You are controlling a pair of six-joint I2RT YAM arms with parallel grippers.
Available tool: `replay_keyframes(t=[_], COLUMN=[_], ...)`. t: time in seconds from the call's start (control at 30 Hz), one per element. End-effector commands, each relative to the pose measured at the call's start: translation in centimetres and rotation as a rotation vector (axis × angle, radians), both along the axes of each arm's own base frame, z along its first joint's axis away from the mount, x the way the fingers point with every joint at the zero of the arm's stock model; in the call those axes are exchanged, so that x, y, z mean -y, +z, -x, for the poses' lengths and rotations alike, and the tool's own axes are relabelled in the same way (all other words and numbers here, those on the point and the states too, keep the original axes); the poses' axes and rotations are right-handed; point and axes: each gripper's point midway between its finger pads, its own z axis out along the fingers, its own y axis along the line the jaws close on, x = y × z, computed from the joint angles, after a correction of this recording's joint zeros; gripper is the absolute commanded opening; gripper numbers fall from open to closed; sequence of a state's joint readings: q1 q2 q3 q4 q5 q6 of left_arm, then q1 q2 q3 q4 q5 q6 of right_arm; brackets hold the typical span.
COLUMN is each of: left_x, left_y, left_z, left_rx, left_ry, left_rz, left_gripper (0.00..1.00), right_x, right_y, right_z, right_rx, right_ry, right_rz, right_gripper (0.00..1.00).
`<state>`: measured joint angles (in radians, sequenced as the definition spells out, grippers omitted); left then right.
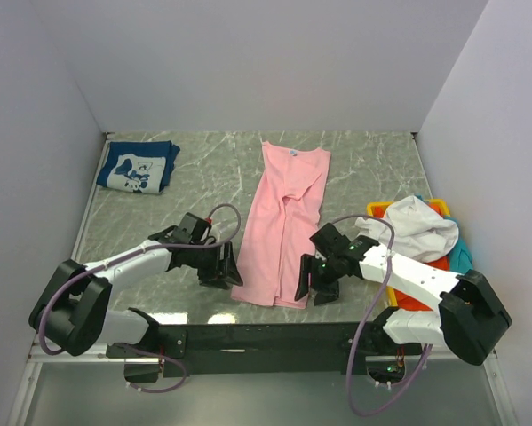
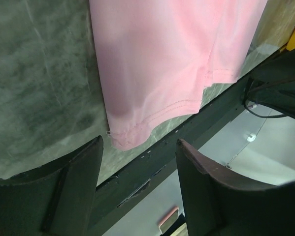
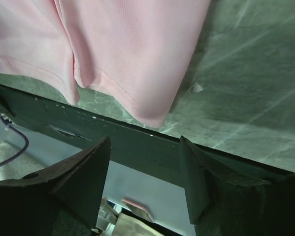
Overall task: Fold and stack the t-shirts
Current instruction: Fold the tshirt
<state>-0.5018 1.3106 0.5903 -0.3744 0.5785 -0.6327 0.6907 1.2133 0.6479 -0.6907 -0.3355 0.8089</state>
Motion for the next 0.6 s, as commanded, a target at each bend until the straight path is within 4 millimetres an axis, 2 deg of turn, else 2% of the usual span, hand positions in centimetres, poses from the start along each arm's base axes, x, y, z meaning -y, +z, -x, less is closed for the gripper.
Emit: replay_keyframes(t=[0.0,0.23,0.57], left_x=[0.5,0.3,0.6], left_y=[0.1,-0.7,-2.0], left_z=[0.1,0.4,1.3], left_rx=[0.009,-0.010,-0.059], left_ry=[0.004,0.015,-0.017], left_rz=[0.008,-0.041,-0.062], left_gripper=[0.66,0.62,0.62], right_x=[-1.8,-1.9,-1.9], right_y=[0.2,-1.3,-2.3], right_z=[0.1,0.4,0.4], right_rx=[0.004,-0.020,-0.042], right_ry=[0.000,0.025,0.048], right_rz=[-0.071,-0.036,0.013], right_gripper=[0.65,0.61,0.56])
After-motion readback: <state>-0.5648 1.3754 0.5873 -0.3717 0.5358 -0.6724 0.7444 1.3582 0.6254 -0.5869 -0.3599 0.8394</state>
